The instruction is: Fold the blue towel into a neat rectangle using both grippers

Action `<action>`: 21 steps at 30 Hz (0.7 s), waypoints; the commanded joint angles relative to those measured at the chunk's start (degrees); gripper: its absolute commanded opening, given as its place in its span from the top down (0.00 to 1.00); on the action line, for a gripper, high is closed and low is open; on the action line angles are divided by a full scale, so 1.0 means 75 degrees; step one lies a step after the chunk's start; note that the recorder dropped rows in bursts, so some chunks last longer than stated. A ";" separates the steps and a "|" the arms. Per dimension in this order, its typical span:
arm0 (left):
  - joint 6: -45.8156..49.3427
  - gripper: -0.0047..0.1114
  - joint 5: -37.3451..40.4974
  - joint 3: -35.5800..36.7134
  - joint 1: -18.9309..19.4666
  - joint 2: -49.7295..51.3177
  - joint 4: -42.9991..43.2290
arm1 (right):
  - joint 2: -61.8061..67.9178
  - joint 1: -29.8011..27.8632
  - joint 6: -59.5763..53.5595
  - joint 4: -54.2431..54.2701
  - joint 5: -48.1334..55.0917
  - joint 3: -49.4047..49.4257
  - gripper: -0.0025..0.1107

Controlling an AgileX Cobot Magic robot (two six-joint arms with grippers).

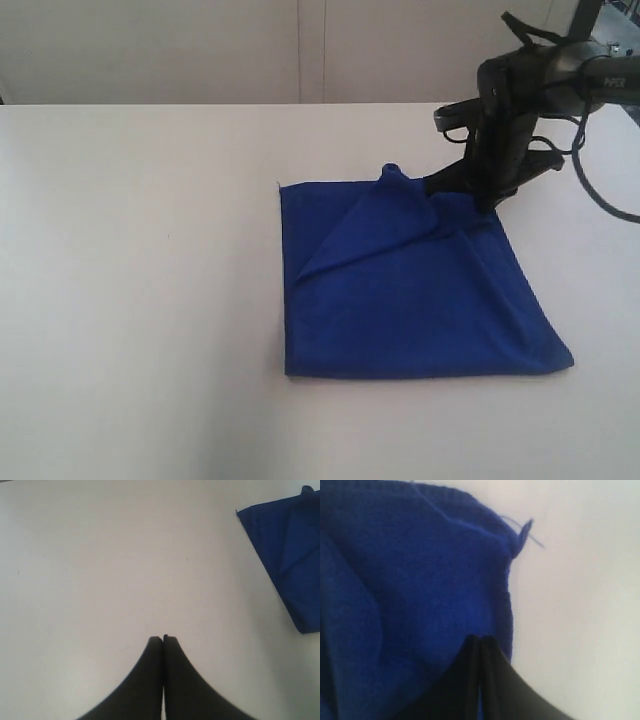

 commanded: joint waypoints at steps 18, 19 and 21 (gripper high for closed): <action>-0.0054 0.96 0.0083 -0.0038 0.0022 -0.0072 -0.0029 | -0.0978 0.2830 -0.1151 0.2104 0.0486 0.0117 0.98; -0.0054 0.96 0.0083 -0.0038 0.0022 -0.0072 -0.0029 | -0.0910 0.2918 -0.1151 0.2104 0.0486 0.0117 0.98; -0.0054 0.96 0.0083 -0.0038 0.0022 -0.0072 -0.0029 | -0.0721 0.3016 -0.1137 0.2118 0.0486 0.0117 0.98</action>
